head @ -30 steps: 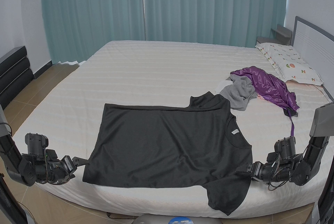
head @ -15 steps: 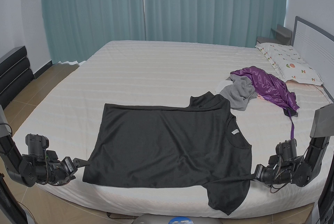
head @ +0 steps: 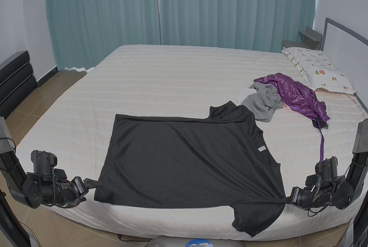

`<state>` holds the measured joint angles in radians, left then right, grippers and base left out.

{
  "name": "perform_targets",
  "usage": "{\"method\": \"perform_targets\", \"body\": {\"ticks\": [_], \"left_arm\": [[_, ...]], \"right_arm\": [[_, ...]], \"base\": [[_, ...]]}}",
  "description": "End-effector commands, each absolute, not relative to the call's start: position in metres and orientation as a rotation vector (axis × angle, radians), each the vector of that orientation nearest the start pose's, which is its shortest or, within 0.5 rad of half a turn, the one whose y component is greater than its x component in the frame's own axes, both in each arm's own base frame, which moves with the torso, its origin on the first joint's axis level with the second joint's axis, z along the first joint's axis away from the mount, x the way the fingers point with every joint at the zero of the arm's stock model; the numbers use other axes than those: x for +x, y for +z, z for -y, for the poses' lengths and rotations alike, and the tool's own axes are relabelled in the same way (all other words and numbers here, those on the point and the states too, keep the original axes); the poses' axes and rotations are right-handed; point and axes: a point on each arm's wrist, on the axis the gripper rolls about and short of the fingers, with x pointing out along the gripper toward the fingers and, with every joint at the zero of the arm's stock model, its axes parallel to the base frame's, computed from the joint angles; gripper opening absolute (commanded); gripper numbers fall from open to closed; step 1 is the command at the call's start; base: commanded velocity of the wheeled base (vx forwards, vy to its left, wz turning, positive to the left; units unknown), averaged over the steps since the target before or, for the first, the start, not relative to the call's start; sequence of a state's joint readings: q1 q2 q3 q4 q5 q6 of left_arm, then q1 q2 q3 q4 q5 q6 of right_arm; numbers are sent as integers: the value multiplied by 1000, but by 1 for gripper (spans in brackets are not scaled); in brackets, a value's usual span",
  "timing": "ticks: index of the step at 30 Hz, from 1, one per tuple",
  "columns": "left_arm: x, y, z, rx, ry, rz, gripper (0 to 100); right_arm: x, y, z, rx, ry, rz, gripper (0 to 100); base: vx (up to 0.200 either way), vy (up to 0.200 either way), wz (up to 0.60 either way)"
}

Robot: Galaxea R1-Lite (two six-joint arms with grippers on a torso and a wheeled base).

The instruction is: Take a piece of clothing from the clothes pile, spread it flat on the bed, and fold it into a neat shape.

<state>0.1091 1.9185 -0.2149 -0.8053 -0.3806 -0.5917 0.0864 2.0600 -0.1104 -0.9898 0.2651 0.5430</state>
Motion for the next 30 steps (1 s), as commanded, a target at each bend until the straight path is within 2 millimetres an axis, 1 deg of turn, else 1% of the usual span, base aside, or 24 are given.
{"method": "perform_targets", "body": {"ticks": [1, 14, 15, 23, 24, 25, 26, 30], "left_arm": [[215, 19, -12, -763, 4, -946, 100], [217, 9, -4, -756, -5, -996, 100], [218, 7, -3, -752, -6, -1008, 100], [220, 8, -2, -753, -16, -999, 100], [220, 8, -2, -754, -15, -995, 100], [220, 8, -2, -754, -15, -995, 100], [221, 10, -2, -765, -14, -986, 100], [227, 12, -3, -811, 7, -969, 100]], "right_arm": [[200, -7, -22, 580, 52, -1030, 0], [200, -10, -22, 580, 50, -1040, 0], [200, -10, -22, 581, 49, -1040, 100], [202, -6, -22, 594, 54, -1020, 100], [203, -1, -22, 603, 59, -994, 100], [203, -1, -22, 603, 59, -994, 100], [206, 5, -20, 619, 58, -955, 100], [211, 18, -19, 672, 49, -887, 100]], "base": [[0, 0, 0], [0, 0, 0], [0, 0, 0], [0, 0, 0], [0, 0, 0], [0, 0, 0], [0, 0, 0], [0, 0, 0]]}}
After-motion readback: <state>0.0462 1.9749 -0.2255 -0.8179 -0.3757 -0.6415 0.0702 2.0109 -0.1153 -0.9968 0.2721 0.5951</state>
